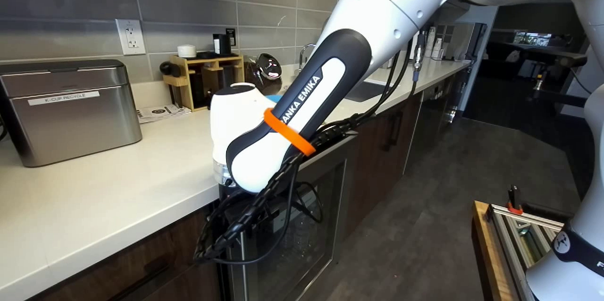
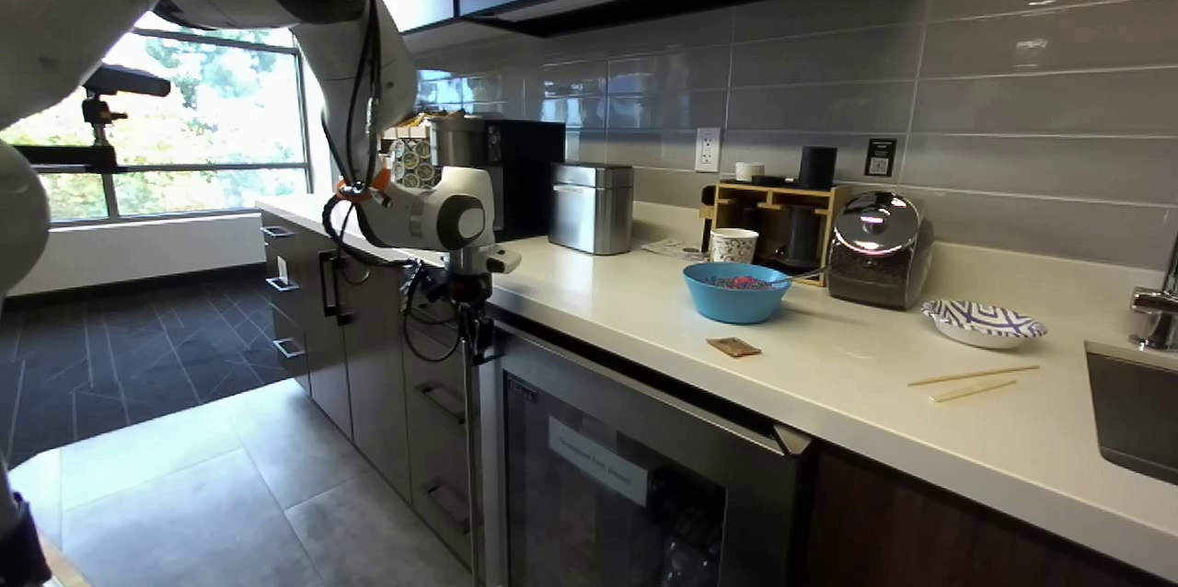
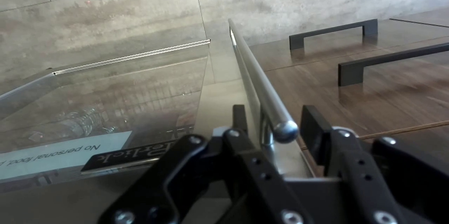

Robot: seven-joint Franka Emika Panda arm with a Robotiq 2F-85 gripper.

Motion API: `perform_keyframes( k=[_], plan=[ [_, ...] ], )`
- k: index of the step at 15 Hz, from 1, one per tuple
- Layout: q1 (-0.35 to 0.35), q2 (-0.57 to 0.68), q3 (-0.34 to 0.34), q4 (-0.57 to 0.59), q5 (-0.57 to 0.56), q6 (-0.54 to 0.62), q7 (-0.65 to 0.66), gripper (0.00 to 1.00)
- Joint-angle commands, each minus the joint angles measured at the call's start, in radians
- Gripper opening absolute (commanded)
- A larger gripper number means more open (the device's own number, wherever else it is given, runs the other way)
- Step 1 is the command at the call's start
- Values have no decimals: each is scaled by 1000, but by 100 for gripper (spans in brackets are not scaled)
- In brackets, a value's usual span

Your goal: Open then close the cabinet door

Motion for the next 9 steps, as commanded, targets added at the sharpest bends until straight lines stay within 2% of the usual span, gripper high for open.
perform_keyframes(
  k=[1,7,9],
  plan=[
    [12,29,-8,21,8,14,10,38],
    [11,39,-9,22,12,16,13,44],
    [9,26,-4,14,37,9,42,42]
  ],
)
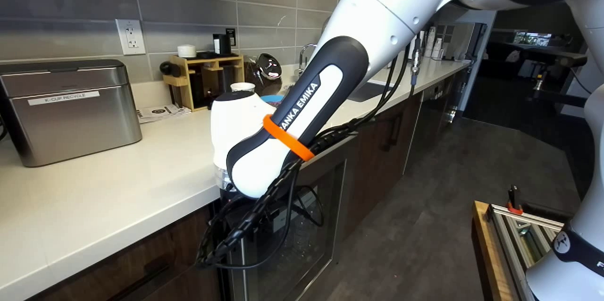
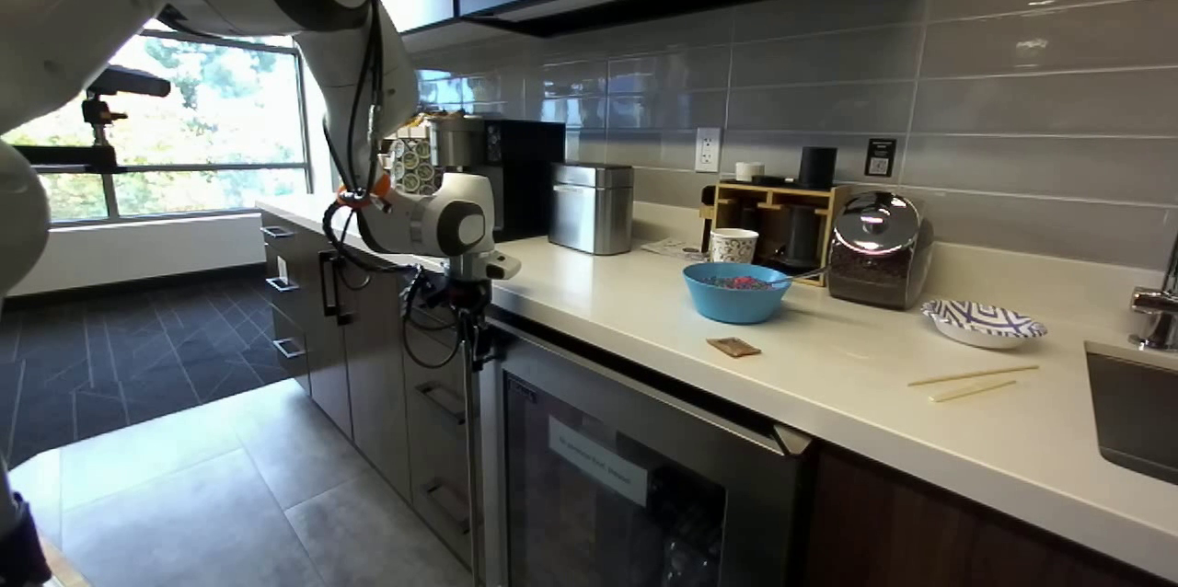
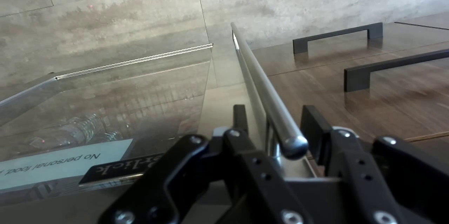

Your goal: Open then close the cabinet door

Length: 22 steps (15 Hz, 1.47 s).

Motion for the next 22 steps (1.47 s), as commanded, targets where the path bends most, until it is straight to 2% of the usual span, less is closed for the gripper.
perform_keyframes(
  k=[1,6,8,10,12,13,15,16,17,18,19,20,21,22],
  plan=[
    [2,-2,6,3,56,5,53,42],
    [32,-43,-16,-22,69,8,176,47],
    [55,-57,-40,-31,48,3,252,43],
    [69,-67,-56,-41,41,-11,318,43],
    [81,-73,-68,-50,32,-19,378,37],
    [88,-76,-75,-55,24,-15,407,30],
    [90,-84,-78,-66,17,-19,448,25],
    [92,-87,-79,-70,15,-22,468,18],
    [89,-90,-75,-74,16,-28,483,21],
    [85,-91,-71,-75,16,-27,492,16],
    [77,-92,-60,-78,23,-24,492,5],
    [69,-94,-47,-80,31,-27,489,5],
    [66,-97,-42,-85,32,-33,491,0],
    [65,-99,-39,-86,32,-45,490,2]
  ],
)
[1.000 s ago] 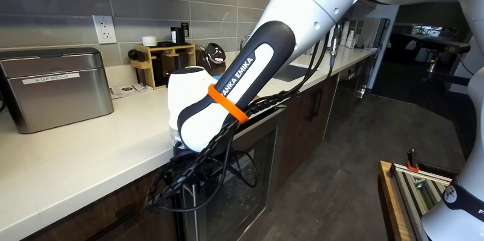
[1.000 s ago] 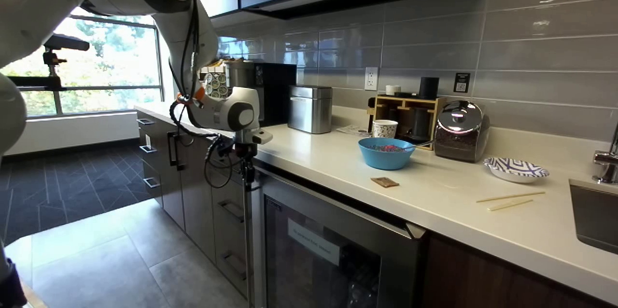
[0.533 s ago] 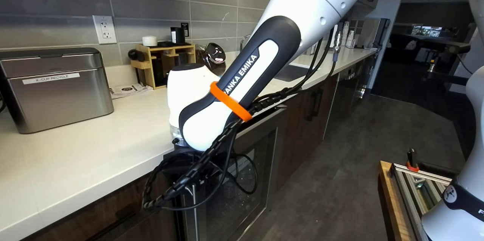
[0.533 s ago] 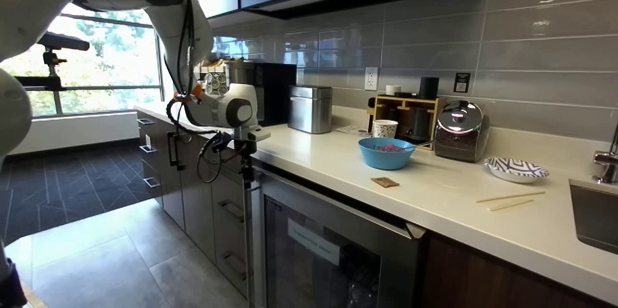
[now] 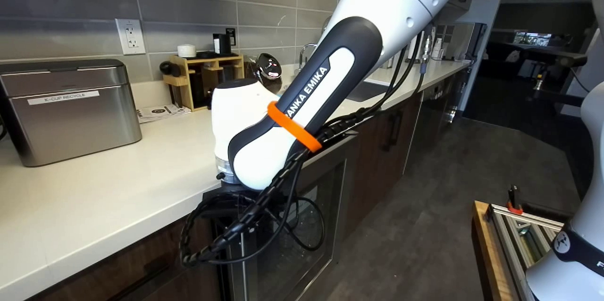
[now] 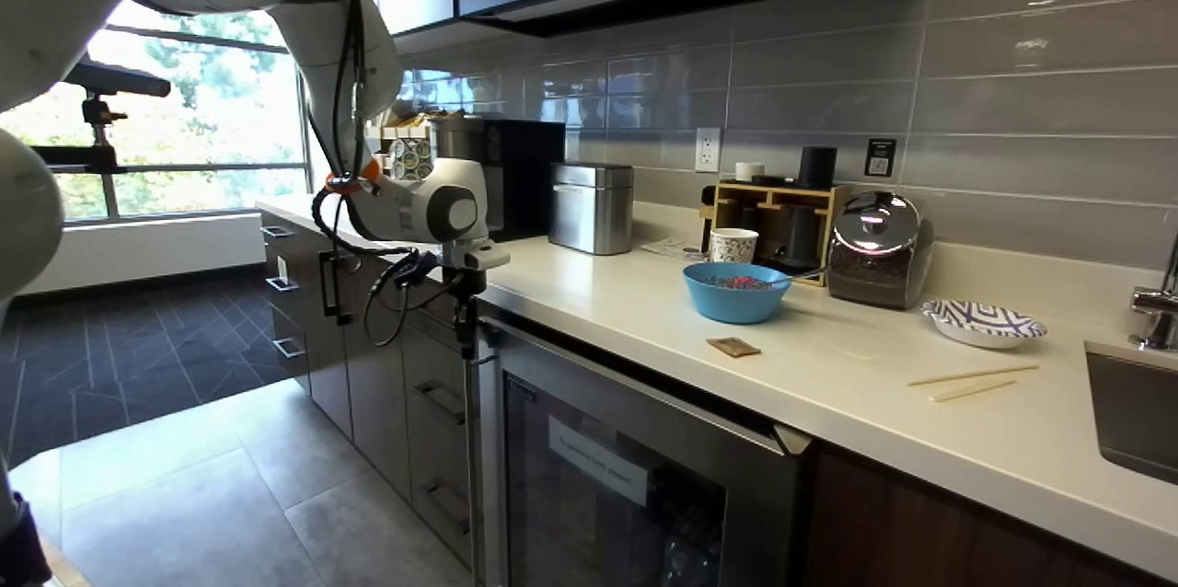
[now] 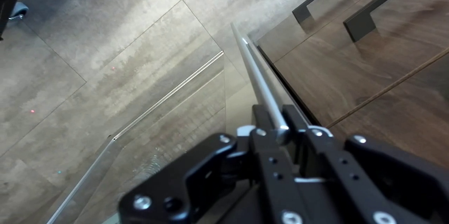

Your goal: Open then close the cabinet door

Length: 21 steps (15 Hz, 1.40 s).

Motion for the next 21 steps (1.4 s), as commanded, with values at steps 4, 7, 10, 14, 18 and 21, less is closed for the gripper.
perform_keyframes(
  k=[4,7,10,14,18,21],
  plan=[
    [-37,-49,71,-52,17,-95,-40,3],
    [-72,-68,124,-94,33,-76,-154,3],
    [-83,-79,145,-123,38,-71,-223,3],
    [-96,-92,164,-148,65,-72,-275,3],
    [-100,-153,193,-235,116,-174,-266,3],
    [-114,-201,211,-329,113,-111,-364,3]
  ],
)
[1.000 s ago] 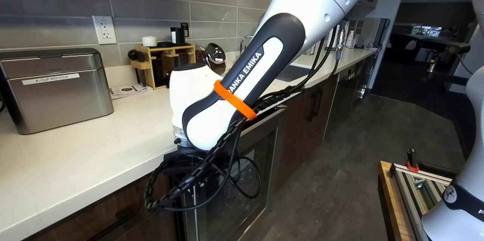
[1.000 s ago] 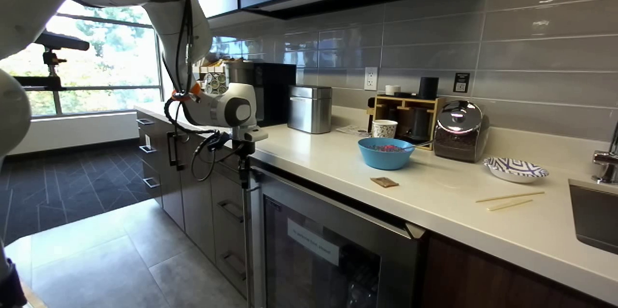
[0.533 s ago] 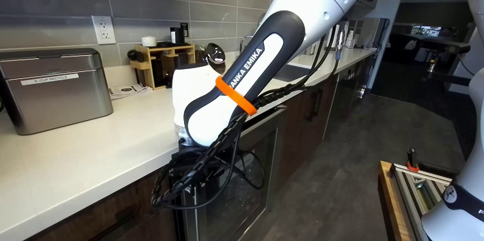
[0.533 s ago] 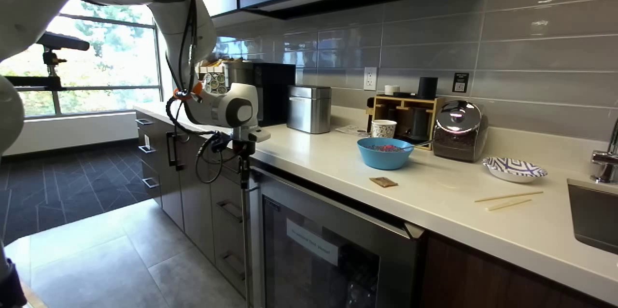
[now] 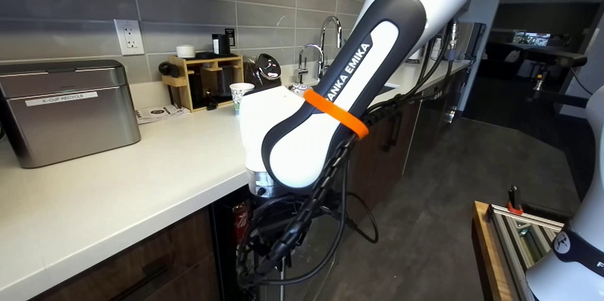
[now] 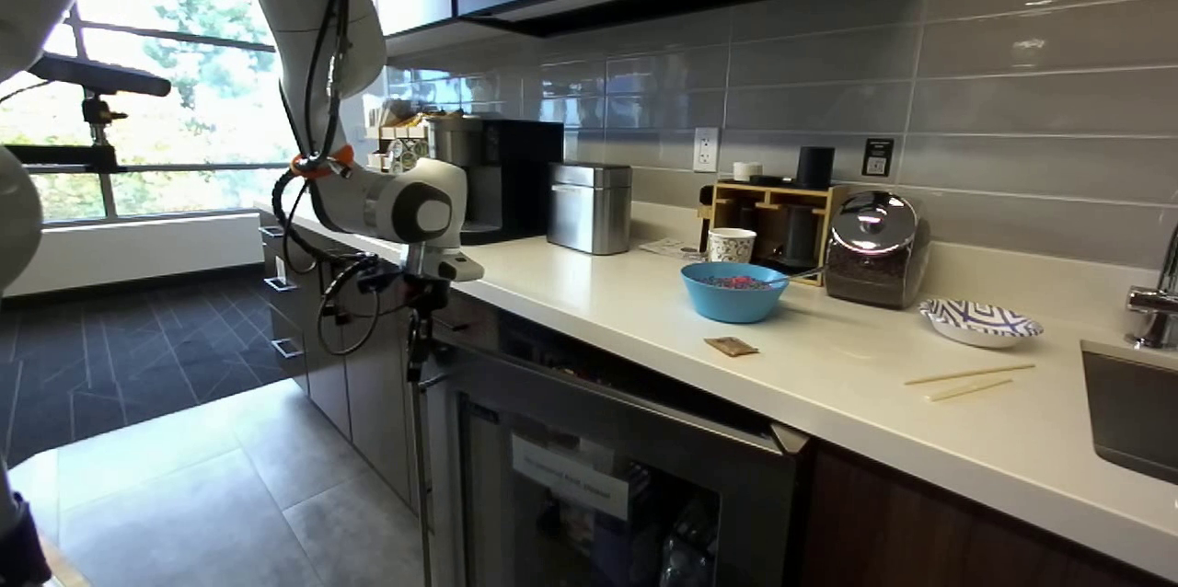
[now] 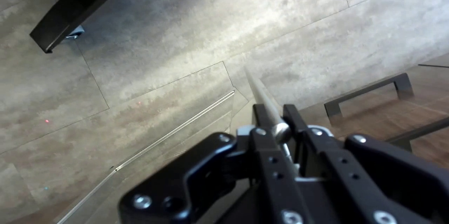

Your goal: Open then close the cabinet door

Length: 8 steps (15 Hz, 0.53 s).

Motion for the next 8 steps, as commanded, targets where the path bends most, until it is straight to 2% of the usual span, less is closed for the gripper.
perform_keyframes(
  k=[1,8],
  plan=[
    [-47,-69,94,-125,85,15,-177,3],
    [-128,-155,128,-291,94,33,-593,3]
  ],
)
